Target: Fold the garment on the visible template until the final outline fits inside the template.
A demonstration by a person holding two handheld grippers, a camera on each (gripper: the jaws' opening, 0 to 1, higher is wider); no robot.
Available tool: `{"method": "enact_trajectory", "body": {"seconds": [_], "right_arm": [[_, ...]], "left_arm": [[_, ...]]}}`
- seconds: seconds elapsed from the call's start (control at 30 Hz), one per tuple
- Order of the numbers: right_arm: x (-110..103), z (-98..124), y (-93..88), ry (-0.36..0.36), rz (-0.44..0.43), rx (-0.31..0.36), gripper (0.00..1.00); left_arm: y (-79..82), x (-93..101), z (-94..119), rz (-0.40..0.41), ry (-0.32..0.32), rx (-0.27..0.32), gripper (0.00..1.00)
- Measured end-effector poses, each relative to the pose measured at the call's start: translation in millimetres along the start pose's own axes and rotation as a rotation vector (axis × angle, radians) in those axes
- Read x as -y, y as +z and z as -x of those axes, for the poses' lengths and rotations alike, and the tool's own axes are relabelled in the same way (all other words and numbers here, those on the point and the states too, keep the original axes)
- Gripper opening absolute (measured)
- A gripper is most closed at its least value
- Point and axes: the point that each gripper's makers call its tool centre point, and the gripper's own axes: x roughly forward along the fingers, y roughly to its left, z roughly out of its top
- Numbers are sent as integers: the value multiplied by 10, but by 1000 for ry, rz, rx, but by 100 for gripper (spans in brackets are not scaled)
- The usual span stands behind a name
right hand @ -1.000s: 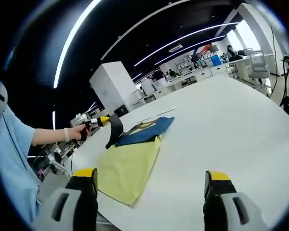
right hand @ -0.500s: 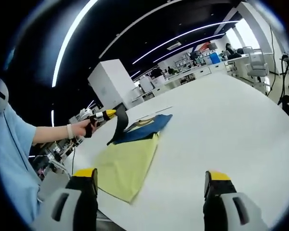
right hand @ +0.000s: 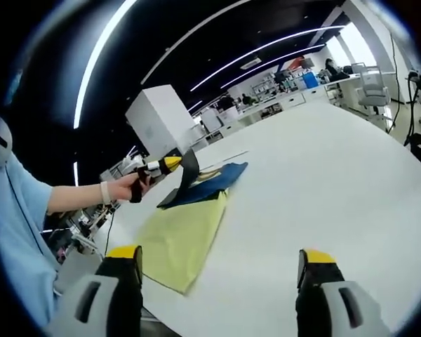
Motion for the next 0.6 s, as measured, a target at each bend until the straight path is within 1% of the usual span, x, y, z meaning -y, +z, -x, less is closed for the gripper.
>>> {"method": "enact_trajectory", "body": {"seconds": [0.13, 0.17, 0.2, 0.3, 0.43, 0.6], "right_arm": [[17, 11, -16, -6, -12, 1, 92], [18, 14, -19, -7, -12, 1, 92], [22, 17, -29, -9, -14, -2, 92], [38, 24, -44, -13, -20, -4, 92], [49, 23, -65, -15, -23, -11, 92], [59, 7, -86, -15, -31, -13, 92]], "left_arm": [[-104, 27, -102, 31, -13, -6, 0], [-130, 37, -122, 26, -16, -9, 0], [-178, 42, -149, 38, -17, -22, 0], [-261, 96, -204, 35, -31, -38, 0], [-424, 142, -259, 28, -51, -81, 0], [-658, 155, -294, 20, -55, -146, 0]]}}
